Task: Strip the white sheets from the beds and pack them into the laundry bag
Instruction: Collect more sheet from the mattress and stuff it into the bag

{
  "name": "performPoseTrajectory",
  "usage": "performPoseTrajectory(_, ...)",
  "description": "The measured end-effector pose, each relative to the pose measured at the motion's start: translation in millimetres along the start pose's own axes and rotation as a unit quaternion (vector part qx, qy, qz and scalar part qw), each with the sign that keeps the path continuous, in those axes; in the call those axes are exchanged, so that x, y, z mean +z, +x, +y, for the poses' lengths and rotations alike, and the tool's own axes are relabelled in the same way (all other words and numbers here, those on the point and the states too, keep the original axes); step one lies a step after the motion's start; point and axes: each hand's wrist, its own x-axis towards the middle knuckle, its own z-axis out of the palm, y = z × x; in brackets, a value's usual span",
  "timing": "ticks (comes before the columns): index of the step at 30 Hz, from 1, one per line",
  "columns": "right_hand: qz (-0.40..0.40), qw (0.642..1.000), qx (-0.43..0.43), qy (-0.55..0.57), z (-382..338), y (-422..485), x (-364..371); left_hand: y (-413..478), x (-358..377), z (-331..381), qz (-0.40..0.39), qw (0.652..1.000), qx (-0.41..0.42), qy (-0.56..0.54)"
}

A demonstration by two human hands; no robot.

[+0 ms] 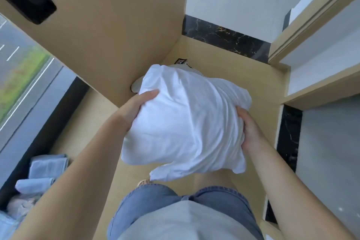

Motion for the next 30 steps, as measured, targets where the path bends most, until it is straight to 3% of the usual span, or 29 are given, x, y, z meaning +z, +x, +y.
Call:
performPoseTrajectory(9, -0.04, 0.995, 0.069, -0.067, -97, 125, -34, 125, 54, 32, 0.13, 0.982, 0.014, -0.136)
performPoseTrajectory(15, -0.059, 0.988, 0.091, -0.108, -117, 177, -39, 173, 55, 10, 0.148, 0.973, 0.002, -0.178)
performPoseTrajectory(21, -0.093, 0.99, 0.037, -0.1, -125, 203, -26, 187, 28, -32, 0.313, 0.931, -0.056, -0.179)
performPoseTrajectory(26, -0.091, 0.993, -0.008, -0.075, -132, 226, -15, 186, 61, -65, 0.356, 0.91, -0.112, -0.183)
performPoseTrajectory(30, -0.111, 0.989, -0.003, -0.094, -143, 247, 3, 207, 117, -79, 0.394, 0.899, -0.106, -0.158)
